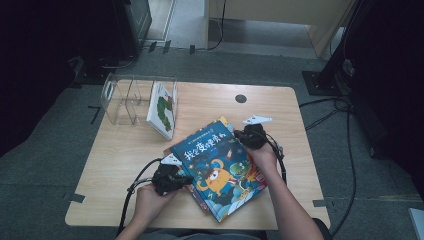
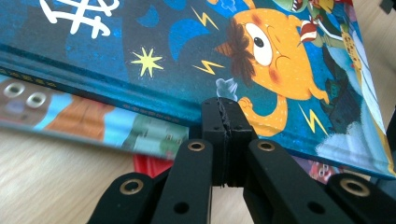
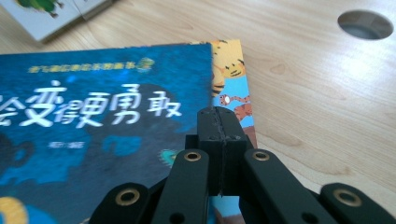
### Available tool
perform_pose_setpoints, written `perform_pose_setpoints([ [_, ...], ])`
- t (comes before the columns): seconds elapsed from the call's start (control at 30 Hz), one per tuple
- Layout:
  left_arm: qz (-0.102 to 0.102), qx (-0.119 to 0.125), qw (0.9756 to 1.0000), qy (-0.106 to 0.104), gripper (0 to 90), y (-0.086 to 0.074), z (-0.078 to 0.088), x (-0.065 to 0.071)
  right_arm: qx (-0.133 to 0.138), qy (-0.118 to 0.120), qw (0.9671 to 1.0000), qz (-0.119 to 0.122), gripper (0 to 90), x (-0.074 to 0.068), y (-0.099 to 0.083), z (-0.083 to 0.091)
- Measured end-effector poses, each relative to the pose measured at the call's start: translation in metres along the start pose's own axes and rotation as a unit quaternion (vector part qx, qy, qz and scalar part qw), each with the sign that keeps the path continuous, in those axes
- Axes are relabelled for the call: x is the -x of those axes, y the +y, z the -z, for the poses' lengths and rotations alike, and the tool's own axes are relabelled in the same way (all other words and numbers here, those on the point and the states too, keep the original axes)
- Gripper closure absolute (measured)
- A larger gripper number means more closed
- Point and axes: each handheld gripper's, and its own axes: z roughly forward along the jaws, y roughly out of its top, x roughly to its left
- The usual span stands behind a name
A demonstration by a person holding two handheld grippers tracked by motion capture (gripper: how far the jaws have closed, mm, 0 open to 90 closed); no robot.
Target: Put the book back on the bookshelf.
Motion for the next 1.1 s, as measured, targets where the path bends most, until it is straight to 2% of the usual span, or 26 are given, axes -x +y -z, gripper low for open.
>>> perform_pose_setpoints([
  [0.13, -0.009, -0.006, 0.9999, -0.004, 90.0, 0.008, -0.005, 0.0, 0.002, -0.002, 1.0, -0.001, 90.0, 0.0, -0.006, 0.008],
  [0.2, -0.012, -0.005, 0.9999, -0.011, 90.0, 0.012, -0.004, -0.002, 0.005, -0.002, 1.0, -0.003, 90.0, 0.0, -0.009, 0.013],
  [0.23, -0.015, -0.005, 0.9998, -0.008, 90.0, 0.015, -0.002, -0.004, 0.009, -0.003, 0.9999, -0.004, 90.0, 0.0, -0.012, 0.016],
  [0.33, -0.016, 0.002, 0.9999, 0.0, 90.0, 0.025, 0.008, -0.014, 0.009, -0.005, 0.9999, -0.009, 90.0, 0.0, -0.017, 0.024],
  [0.47, -0.006, 0.011, 0.9999, 0.007, 88.8, 0.035, 0.021, -0.034, 0.009, -0.01, 0.9998, -0.011, 90.0, -0.001, -0.029, 0.039],
  [0.6, -0.009, 0.012, 0.9995, 0.029, 88.9, 0.044, 0.029, -0.051, 0.016, -0.007, 0.9996, -0.02, 90.0, -0.003, -0.037, 0.051],
  [0.7, -0.009, 0.014, 0.9992, 0.035, 90.0, 0.05, 0.031, -0.059, 0.023, -0.009, 0.9994, -0.024, 90.0, -0.003, -0.046, 0.064],
  [0.77, -0.014, 0.011, 0.9993, 0.032, 90.0, 0.053, 0.03, -0.064, 0.024, -0.005, 0.9991, -0.033, 90.0, -0.003, -0.052, 0.071],
  [0.87, -0.013, 0.009, 0.9996, 0.024, 90.0, 0.059, 0.03, -0.072, 0.021, -0.007, 0.9994, -0.026, 90.0, -0.004, -0.059, 0.08],
  [1.0, -0.027, 0.003, 0.9992, 0.029, 89.5, 0.064, 0.03, -0.079, 0.016, -0.009, 0.9996, -0.022, 90.0, -0.009, -0.067, 0.092],
  [1.1, -0.026, 0.002, 0.9991, 0.032, 88.9, 0.064, 0.03, -0.087, 0.013, -0.015, 0.9997, -0.012, 89.9, -0.012, -0.073, 0.1],
])
